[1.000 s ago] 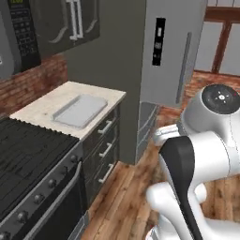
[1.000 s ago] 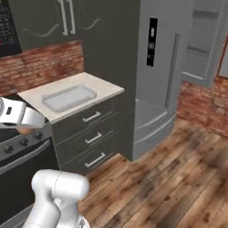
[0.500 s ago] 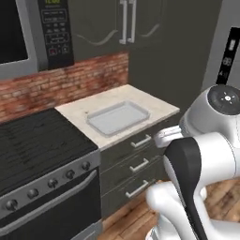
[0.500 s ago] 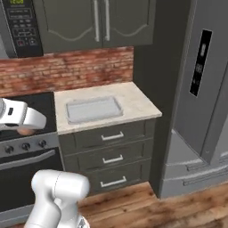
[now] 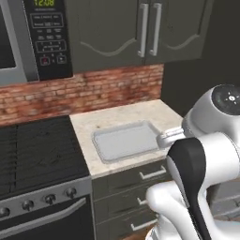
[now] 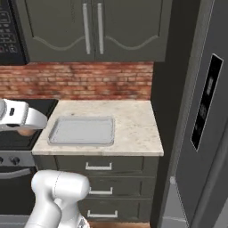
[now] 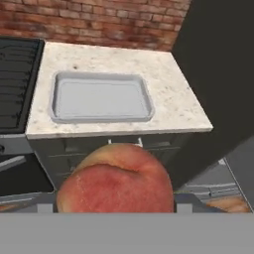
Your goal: Pick the mango and peach from the fridge and place them inside the tupperware on the counter.
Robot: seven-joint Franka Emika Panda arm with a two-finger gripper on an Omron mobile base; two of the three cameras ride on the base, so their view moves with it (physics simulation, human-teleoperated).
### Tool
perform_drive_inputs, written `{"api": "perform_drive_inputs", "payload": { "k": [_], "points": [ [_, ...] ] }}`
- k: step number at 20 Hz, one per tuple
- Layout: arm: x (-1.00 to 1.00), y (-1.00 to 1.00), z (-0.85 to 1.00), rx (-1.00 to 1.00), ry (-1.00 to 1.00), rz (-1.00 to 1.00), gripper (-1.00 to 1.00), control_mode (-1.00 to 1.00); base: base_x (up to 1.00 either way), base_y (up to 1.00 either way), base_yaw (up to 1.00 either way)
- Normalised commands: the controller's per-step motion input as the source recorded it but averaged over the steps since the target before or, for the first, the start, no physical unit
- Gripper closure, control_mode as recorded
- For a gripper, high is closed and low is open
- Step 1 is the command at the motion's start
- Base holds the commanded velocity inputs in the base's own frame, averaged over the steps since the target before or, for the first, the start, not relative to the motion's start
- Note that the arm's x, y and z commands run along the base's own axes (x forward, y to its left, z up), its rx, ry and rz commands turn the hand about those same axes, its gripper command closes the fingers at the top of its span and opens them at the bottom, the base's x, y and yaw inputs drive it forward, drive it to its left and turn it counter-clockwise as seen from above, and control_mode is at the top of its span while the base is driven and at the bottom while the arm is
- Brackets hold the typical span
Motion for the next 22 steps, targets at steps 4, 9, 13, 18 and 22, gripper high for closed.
{"api": "perform_drive_inputs", "payload": {
  "k": [4, 9, 13, 18, 22],
  "points": [
    [0.0, 0.0, 0.0, 0.0, 0.0, 0.0, 1.0, 1.0, 0.84, -0.27, 0.46],
    [0.15, -0.09, -0.19, 0.0, 0.13, 0.15, 1.0, -1.0, 0.32, -0.06, 0.22],
    [0.46, -0.12, -0.66, 0.0, 0.46, 0.39, 1.0, -1.0, 0.0, 0.0, 0.0],
    [0.43, -0.09, -0.53, -0.06, 0.14, 0.32, 1.0, -1.0, 0.0, 0.0, 0.0],
    [0.44, -0.24, -0.58, 0.0, 0.0, 0.47, 1.0, -1.0, 0.0, 0.0, 0.0]
  ]
}}
